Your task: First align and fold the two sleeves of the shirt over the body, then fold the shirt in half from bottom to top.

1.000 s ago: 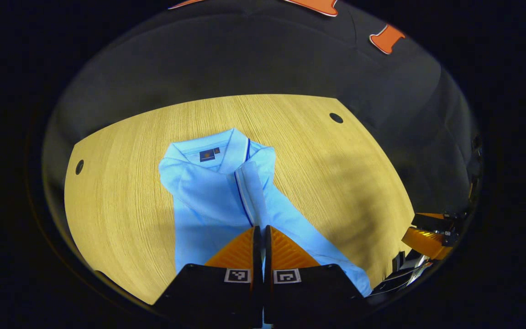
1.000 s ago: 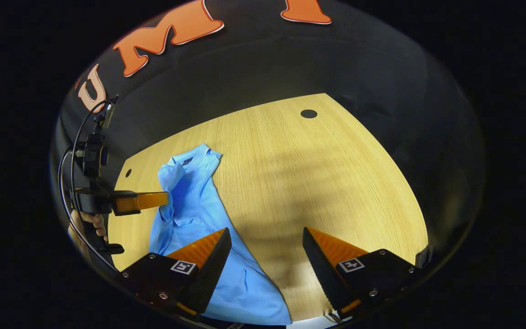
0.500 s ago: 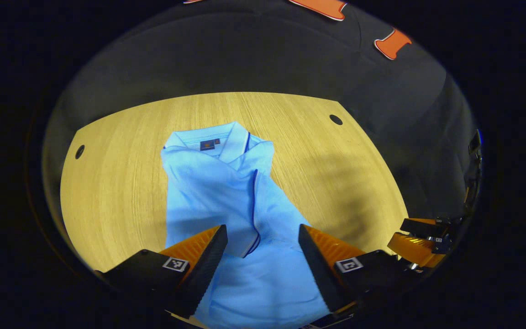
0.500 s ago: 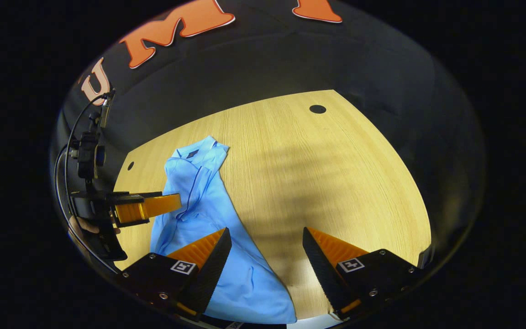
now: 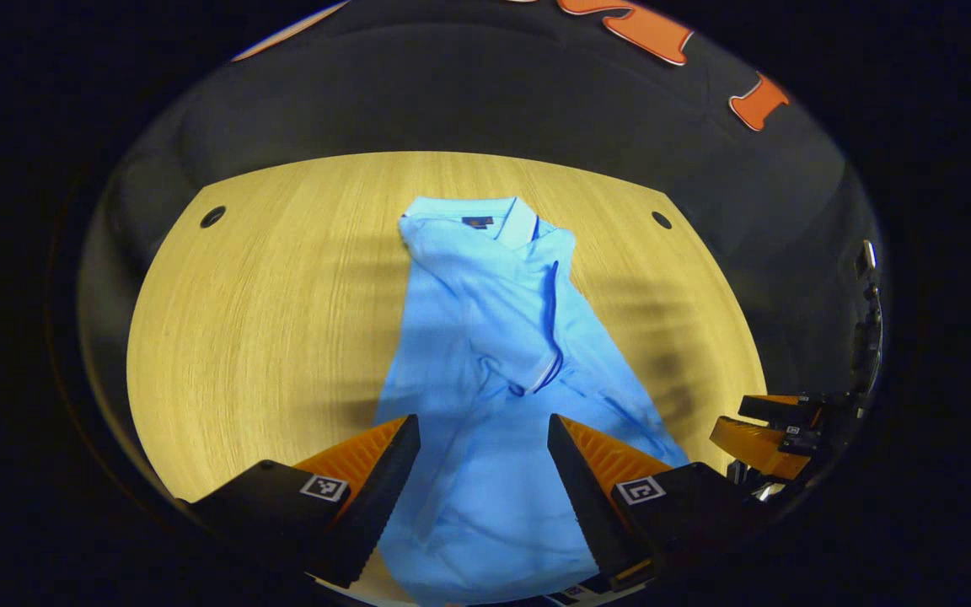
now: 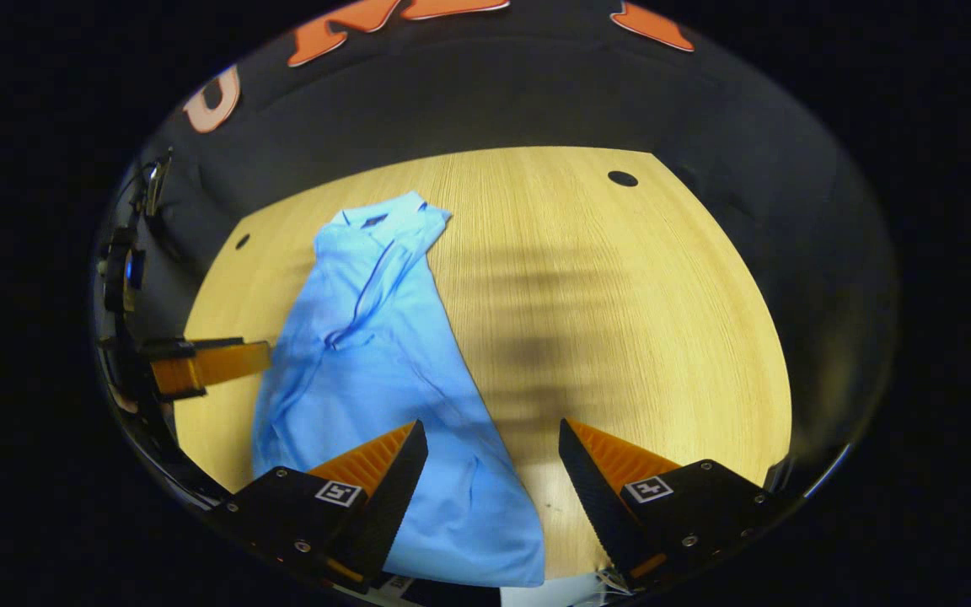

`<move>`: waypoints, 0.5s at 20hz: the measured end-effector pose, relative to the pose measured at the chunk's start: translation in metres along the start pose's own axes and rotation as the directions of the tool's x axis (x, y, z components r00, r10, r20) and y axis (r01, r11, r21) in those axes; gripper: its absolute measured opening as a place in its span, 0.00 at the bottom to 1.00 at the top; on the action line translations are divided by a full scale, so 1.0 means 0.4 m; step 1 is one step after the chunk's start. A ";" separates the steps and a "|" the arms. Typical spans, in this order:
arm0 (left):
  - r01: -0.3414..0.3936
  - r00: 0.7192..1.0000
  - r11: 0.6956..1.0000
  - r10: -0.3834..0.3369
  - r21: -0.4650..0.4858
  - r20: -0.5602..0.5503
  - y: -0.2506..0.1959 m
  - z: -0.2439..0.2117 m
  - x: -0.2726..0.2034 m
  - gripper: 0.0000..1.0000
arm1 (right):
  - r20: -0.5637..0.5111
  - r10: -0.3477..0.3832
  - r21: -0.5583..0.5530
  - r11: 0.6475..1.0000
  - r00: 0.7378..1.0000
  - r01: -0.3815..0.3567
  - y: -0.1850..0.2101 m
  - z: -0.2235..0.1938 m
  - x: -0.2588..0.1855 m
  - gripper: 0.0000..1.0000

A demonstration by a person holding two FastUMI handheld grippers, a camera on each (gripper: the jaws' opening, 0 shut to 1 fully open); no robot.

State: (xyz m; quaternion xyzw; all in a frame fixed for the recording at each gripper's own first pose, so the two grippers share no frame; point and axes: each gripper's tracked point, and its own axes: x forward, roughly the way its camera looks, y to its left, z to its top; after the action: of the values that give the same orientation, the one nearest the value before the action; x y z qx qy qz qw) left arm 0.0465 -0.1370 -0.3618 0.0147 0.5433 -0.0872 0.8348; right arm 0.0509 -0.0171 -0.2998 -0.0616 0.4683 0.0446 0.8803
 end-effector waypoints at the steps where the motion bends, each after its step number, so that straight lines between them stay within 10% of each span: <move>1: -0.008 1.000 1.000 0.008 -0.009 -0.015 0.019 -0.031 -0.010 1.00 | -0.015 -0.009 -0.017 1.000 1.000 0.009 0.000 -0.022 0.000 0.98; 10: -0.045 0.988 0.999 0.040 -0.029 -0.147 0.099 -0.264 -0.076 1.00 | -0.174 -0.042 -0.075 0.997 0.984 0.029 0.015 -0.262 -0.014 0.97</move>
State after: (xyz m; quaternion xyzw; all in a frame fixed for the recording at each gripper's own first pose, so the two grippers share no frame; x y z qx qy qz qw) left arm -0.0547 -0.0817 -0.3801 0.0193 0.6042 -0.0591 0.7944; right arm -0.0387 -0.0271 -0.3534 -0.1055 0.5409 0.0403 0.8335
